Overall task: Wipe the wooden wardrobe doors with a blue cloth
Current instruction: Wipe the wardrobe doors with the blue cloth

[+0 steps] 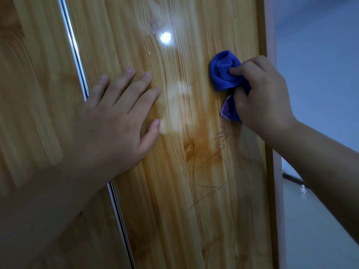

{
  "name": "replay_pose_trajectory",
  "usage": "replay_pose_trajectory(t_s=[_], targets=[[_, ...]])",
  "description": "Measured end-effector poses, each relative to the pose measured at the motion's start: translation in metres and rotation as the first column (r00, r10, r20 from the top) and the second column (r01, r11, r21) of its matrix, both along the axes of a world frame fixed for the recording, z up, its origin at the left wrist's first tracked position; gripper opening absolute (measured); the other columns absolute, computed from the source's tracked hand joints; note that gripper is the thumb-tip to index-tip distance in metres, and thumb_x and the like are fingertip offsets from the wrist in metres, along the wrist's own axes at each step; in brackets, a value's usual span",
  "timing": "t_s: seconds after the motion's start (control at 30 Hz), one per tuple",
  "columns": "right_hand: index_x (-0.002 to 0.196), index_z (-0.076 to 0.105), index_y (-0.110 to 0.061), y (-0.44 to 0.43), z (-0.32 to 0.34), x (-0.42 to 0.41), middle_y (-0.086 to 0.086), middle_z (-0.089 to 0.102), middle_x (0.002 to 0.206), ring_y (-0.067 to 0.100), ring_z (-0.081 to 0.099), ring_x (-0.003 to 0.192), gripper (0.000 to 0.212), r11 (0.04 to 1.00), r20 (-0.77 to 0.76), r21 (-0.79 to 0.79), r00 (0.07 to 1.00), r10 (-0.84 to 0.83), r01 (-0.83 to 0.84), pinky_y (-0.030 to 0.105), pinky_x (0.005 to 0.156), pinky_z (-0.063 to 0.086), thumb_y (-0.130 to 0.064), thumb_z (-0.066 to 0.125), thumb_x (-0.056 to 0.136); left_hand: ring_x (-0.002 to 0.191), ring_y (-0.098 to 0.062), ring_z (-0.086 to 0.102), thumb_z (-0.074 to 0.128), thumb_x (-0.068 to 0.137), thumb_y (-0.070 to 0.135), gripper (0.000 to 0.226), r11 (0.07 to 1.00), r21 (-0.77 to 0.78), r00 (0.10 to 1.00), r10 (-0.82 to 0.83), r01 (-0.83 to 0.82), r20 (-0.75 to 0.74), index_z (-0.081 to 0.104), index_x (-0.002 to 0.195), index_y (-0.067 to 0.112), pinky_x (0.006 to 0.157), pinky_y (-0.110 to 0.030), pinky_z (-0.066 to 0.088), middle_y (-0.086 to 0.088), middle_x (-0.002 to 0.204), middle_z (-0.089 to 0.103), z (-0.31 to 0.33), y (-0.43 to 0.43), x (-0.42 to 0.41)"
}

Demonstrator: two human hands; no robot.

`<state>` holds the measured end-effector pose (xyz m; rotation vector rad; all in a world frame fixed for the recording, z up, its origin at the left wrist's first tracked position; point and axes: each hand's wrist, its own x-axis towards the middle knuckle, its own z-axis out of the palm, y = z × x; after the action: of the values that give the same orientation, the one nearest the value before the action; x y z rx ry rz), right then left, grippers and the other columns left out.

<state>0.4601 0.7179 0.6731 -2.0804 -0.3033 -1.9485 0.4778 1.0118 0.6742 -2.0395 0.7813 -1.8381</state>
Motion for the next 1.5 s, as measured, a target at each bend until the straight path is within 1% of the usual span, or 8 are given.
replay_pose_trajectory(t_s=[0.17, 0.37, 0.7, 0.93, 1.03, 1.2, 1.33, 1.5], targets=[[0.109, 0.068, 0.001, 0.017, -0.041, 0.003, 0.014, 0.063, 0.108, 0.015, 0.053, 0.092, 0.029, 0.997, 0.002, 0.076, 1.0, 0.024, -0.024, 0.016, 0.07, 0.035, 0.004, 0.055, 0.083, 0.151, -0.033, 0.039, 0.041, 0.102, 0.047, 0.058, 1.0, 0.011, 1.0, -0.011, 0.011, 0.012, 0.05, 0.149, 0.014, 0.121, -0.058, 0.029, -0.009, 0.16, 0.047, 0.0, 0.002, 0.002], [0.109, 0.067, -0.002, 0.049, -0.132, -0.011, 0.01, 0.062, 0.111, 0.016, 0.058, 0.092, 0.026, 0.986, -0.179, 0.052, 0.97, 0.162, -0.155, 0.027, 0.069, 0.054, 0.0, 0.06, 0.084, 0.151, -0.035, 0.037, 0.042, 0.102, 0.05, 0.06, 1.0, -0.005, 1.0, -0.022, 0.022, 0.01, 0.048, 0.15, 0.012, 0.123, -0.059, 0.026, -0.011, 0.16, 0.045, -0.003, -0.001, 0.006], [0.096, 0.079, -0.013, 0.118, -0.233, -0.033, 0.006, 0.073, 0.1, 0.02, 0.07, 0.075, 0.026, 0.949, -0.434, -0.07, 0.866, 0.248, -0.307, 0.023, 0.056, 0.055, -0.015, 0.06, 0.078, 0.152, -0.034, 0.036, 0.047, 0.1, 0.052, 0.062, 1.0, -0.023, 1.0, -0.015, 0.015, -0.017, 0.047, 0.149, 0.014, 0.123, -0.059, 0.025, -0.01, 0.16, 0.045, -0.002, -0.002, 0.0], [0.117, 0.067, -0.02, 0.098, -0.216, -0.052, -0.002, 0.061, 0.111, 0.012, 0.065, 0.082, 0.034, 0.893, -0.489, 0.075, 0.764, 0.42, -0.443, 0.022, 0.066, 0.055, -0.017, 0.055, 0.085, 0.154, -0.032, 0.033, 0.044, 0.099, 0.052, 0.064, 0.999, -0.006, 0.992, 0.039, -0.04, -0.119, 0.047, 0.151, 0.015, 0.124, -0.057, 0.024, -0.01, 0.162, 0.042, 0.002, -0.003, -0.016], [0.122, 0.057, -0.031, 0.07, -0.19, -0.062, -0.014, 0.053, 0.119, 0.004, 0.06, 0.096, 0.038, 0.912, -0.415, 0.133, 0.813, 0.408, -0.389, 0.017, 0.079, 0.051, -0.022, 0.053, 0.085, 0.15, -0.034, 0.037, 0.046, 0.099, 0.049, 0.064, 0.998, 0.055, 0.991, 0.041, -0.035, -0.124, 0.047, 0.15, 0.012, 0.121, -0.059, 0.029, -0.014, 0.158, 0.044, 0.0, -0.009, -0.026], [0.121, 0.063, -0.015, 0.011, -0.113, -0.059, -0.009, 0.053, 0.109, 0.003, 0.052, 0.094, 0.037, 0.962, -0.257, 0.159, 0.931, 0.257, -0.222, 0.009, 0.079, 0.041, -0.001, 0.061, 0.087, 0.142, -0.033, 0.048, 0.05, 0.097, 0.045, 0.06, 0.981, 0.195, 0.986, 0.026, 0.007, -0.165, 0.053, 0.148, 0.014, 0.114, -0.058, 0.039, -0.012, 0.15, 0.055, -0.032, -0.032, -0.039], [0.122, 0.065, -0.011, -0.003, -0.038, -0.051, -0.009, 0.052, 0.109, 0.012, 0.055, 0.098, 0.038, 0.98, -0.151, 0.109, 0.972, 0.179, -0.164, 0.017, 0.078, 0.037, 0.001, 0.062, 0.086, 0.143, -0.033, 0.047, 0.05, 0.094, 0.054, 0.064, 0.991, 0.052, 0.96, 0.135, -0.126, -0.244, 0.054, 0.146, 0.016, 0.111, -0.062, 0.04, -0.012, 0.152, 0.052, -0.041, -0.034, -0.04], [0.124, 0.066, -0.013, 0.02, 0.03, -0.039, 0.003, 0.06, 0.113, 0.024, 0.06, 0.098, 0.039, 0.988, -0.082, -0.051, 0.986, 0.143, -0.147, 0.037, 0.077, 0.051, -0.003, 0.059, 0.087, 0.142, -0.031, 0.047, 0.058, 0.092, 0.058, 0.065, 0.983, 0.042, 0.947, 0.181, -0.176, -0.266, 0.057, 0.142, 0.019, 0.106, -0.06, 0.043, -0.009, 0.152, 0.052, -0.044, -0.036, -0.038]])
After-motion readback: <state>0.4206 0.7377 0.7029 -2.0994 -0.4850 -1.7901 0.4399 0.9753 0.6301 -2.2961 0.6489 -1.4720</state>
